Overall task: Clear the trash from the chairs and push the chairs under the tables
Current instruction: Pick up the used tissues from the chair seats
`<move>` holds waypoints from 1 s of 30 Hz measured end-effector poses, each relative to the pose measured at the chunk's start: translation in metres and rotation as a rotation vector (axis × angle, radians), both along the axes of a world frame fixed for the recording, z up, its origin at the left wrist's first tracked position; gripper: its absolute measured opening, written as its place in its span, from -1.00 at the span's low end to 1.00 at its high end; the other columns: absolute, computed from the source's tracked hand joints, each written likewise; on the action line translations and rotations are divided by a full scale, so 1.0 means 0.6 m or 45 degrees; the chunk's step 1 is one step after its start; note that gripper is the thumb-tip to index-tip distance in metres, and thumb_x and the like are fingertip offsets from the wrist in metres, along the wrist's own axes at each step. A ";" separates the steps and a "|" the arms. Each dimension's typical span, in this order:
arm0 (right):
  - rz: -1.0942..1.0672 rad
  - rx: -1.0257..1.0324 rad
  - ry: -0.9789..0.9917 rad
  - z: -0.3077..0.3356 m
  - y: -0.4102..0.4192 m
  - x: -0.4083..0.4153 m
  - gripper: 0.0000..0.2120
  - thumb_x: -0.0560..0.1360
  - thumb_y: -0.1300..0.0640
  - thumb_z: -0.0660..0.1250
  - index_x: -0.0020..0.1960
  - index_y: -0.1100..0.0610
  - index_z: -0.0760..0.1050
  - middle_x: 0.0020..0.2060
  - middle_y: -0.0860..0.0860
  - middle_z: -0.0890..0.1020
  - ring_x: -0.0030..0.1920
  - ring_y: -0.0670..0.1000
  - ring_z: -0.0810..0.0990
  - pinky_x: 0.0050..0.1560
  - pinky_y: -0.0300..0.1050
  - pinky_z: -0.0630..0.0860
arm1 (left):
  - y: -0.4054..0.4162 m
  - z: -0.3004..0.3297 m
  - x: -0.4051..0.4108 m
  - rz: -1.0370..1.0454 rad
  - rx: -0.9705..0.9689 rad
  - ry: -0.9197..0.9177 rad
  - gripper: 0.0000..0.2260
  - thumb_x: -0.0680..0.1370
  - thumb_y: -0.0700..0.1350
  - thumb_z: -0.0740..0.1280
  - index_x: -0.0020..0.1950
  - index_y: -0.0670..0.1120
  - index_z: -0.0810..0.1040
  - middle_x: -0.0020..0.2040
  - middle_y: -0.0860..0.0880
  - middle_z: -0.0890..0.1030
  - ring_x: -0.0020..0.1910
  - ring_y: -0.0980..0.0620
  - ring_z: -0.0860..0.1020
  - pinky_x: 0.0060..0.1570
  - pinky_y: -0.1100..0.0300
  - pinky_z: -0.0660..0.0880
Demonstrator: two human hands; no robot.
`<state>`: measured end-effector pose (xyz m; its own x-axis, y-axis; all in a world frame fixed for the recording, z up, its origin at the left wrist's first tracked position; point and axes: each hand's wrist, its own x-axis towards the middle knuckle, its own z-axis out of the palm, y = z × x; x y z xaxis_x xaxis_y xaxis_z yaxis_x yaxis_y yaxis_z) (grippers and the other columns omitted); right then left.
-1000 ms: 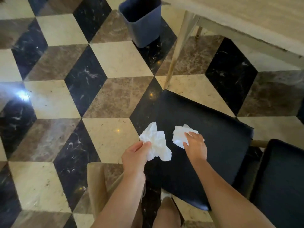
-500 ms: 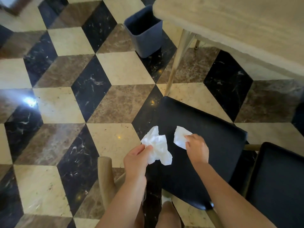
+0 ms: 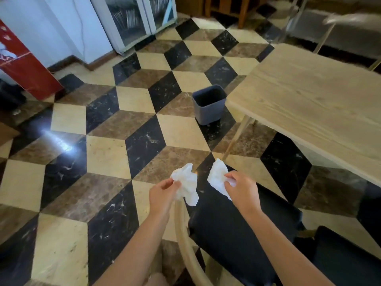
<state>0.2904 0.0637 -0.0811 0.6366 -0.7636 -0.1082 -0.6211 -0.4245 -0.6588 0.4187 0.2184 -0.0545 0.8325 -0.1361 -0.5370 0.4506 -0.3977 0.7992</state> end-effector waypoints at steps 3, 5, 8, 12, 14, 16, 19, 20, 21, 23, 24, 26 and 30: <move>0.053 -0.046 -0.012 0.035 0.040 0.050 -0.79 0.49 0.19 0.33 0.11 0.09 0.56 0.00 -0.03 0.65 -0.07 -0.13 0.54 -0.07 -0.33 0.39 | 0.052 0.010 0.042 0.045 -0.018 -0.031 -0.73 0.45 -0.18 0.42 0.13 -0.19 0.58 -0.06 -0.04 0.58 -0.15 0.04 0.54 -0.25 0.32 0.46; 0.089 -0.043 -0.010 0.045 0.073 0.086 -0.79 0.49 0.19 0.33 0.12 0.09 0.56 0.01 -0.03 0.64 -0.06 -0.13 0.53 -0.06 -0.33 0.39 | 0.087 0.009 0.074 0.068 -0.031 -0.010 -0.73 0.46 -0.17 0.42 0.14 -0.19 0.58 -0.06 -0.05 0.59 -0.13 0.01 0.55 -0.26 0.31 0.47; 0.130 -0.058 0.004 0.048 0.129 0.146 -0.79 0.49 0.17 0.34 0.12 0.09 0.56 0.03 -0.02 0.65 -0.03 -0.11 0.57 -0.01 -0.32 0.45 | 0.137 0.004 0.132 0.043 -0.072 0.046 -0.73 0.47 -0.15 0.41 0.14 -0.16 0.57 0.03 -0.09 0.61 -0.03 -0.07 0.57 -0.02 0.09 0.57; 0.117 -0.022 0.009 0.050 0.206 0.245 -0.80 0.50 0.14 0.33 0.11 0.06 0.56 0.04 -0.02 0.64 -0.06 -0.13 0.56 -0.02 -0.33 0.45 | 0.202 0.012 0.237 -0.032 -0.099 -0.007 -0.72 0.46 -0.17 0.42 0.15 -0.19 0.57 0.04 -0.12 0.62 -0.02 -0.08 0.58 0.06 0.04 0.55; 0.110 -0.014 0.006 0.056 0.237 0.295 -0.80 0.48 0.14 0.35 0.10 0.07 0.56 0.02 -0.03 0.64 -0.10 -0.16 0.50 -0.04 -0.34 0.43 | 0.229 0.023 0.290 -0.061 -0.096 -0.060 -0.74 0.45 -0.20 0.43 0.12 -0.20 0.58 -0.01 -0.11 0.61 -0.09 -0.02 0.57 -0.07 0.15 0.53; 0.100 -0.002 0.001 0.064 0.262 0.338 -0.80 0.47 0.14 0.36 0.10 0.08 0.55 0.00 -0.04 0.63 -0.12 -0.17 0.48 -0.05 -0.33 0.42 | 0.250 0.031 0.335 -0.068 -0.090 -0.079 -0.76 0.44 -0.21 0.43 0.09 -0.19 0.60 -0.06 -0.08 0.61 -0.15 0.02 0.55 -0.14 0.19 0.50; 0.069 0.024 0.002 0.073 0.283 0.389 -0.79 0.48 0.15 0.36 0.11 0.09 0.55 0.02 -0.02 0.63 -0.11 -0.16 0.47 -0.02 -0.30 0.44 | 0.267 0.041 0.388 -0.099 -0.061 -0.110 -0.78 0.43 -0.19 0.44 0.07 -0.16 0.61 -0.17 0.03 0.58 -0.22 0.10 0.53 -0.30 0.29 0.43; 0.064 0.031 0.003 0.076 0.284 0.402 -0.78 0.48 0.15 0.35 0.12 0.10 0.54 0.02 -0.01 0.63 -0.10 -0.15 0.47 0.01 -0.27 0.45 | 0.266 0.041 0.402 -0.113 -0.063 -0.114 -0.78 0.43 -0.19 0.44 0.06 -0.16 0.61 -0.18 0.03 0.58 -0.21 0.08 0.54 -0.30 0.27 0.44; 0.059 0.035 0.000 0.078 0.284 0.414 -0.78 0.49 0.15 0.34 0.13 0.11 0.54 0.03 -0.01 0.63 -0.09 -0.15 0.48 0.03 -0.26 0.46 | 0.264 0.039 0.416 -0.127 -0.064 -0.115 -0.78 0.42 -0.20 0.45 0.05 -0.17 0.62 -0.17 0.00 0.60 -0.20 0.04 0.56 -0.28 0.24 0.45; 0.043 0.036 -0.010 0.081 0.275 0.437 -0.78 0.49 0.16 0.34 0.13 0.12 0.54 0.02 -0.01 0.63 -0.08 -0.14 0.49 0.04 -0.25 0.47 | 0.251 0.034 0.441 -0.149 -0.066 -0.114 -0.81 0.42 -0.20 0.45 0.03 -0.16 0.63 -0.17 0.00 0.61 -0.20 0.03 0.56 -0.26 0.22 0.47; 0.037 0.033 -0.018 0.081 0.266 0.449 -0.79 0.49 0.16 0.34 0.12 0.12 0.55 0.00 -0.01 0.63 -0.08 -0.14 0.50 0.02 -0.26 0.47 | 0.241 0.030 0.453 -0.153 -0.075 -0.109 -0.83 0.42 -0.20 0.45 0.01 -0.15 0.63 -0.20 0.04 0.60 -0.22 0.07 0.55 -0.29 0.24 0.46; 0.024 0.036 -0.028 0.079 0.242 0.474 -0.82 0.49 0.17 0.35 0.08 0.11 0.56 -0.08 -0.05 0.61 -0.12 -0.16 0.50 -0.04 -0.31 0.43 | 0.215 0.022 0.477 -0.177 -0.082 -0.097 -0.85 0.42 -0.19 0.45 -0.02 -0.13 0.63 -0.22 0.07 0.58 -0.22 0.10 0.54 -0.29 0.25 0.46; -0.027 0.079 -0.023 0.054 0.177 0.536 -0.92 0.47 0.17 0.34 -0.13 0.00 0.50 -0.26 -0.13 0.55 -0.28 -0.20 0.50 -0.32 -0.52 0.31 | 0.144 0.003 0.544 -0.249 -0.032 -0.120 -0.88 0.41 -0.18 0.45 -0.07 -0.11 0.64 -0.11 -0.07 0.64 -0.11 -0.03 0.59 -0.05 0.03 0.56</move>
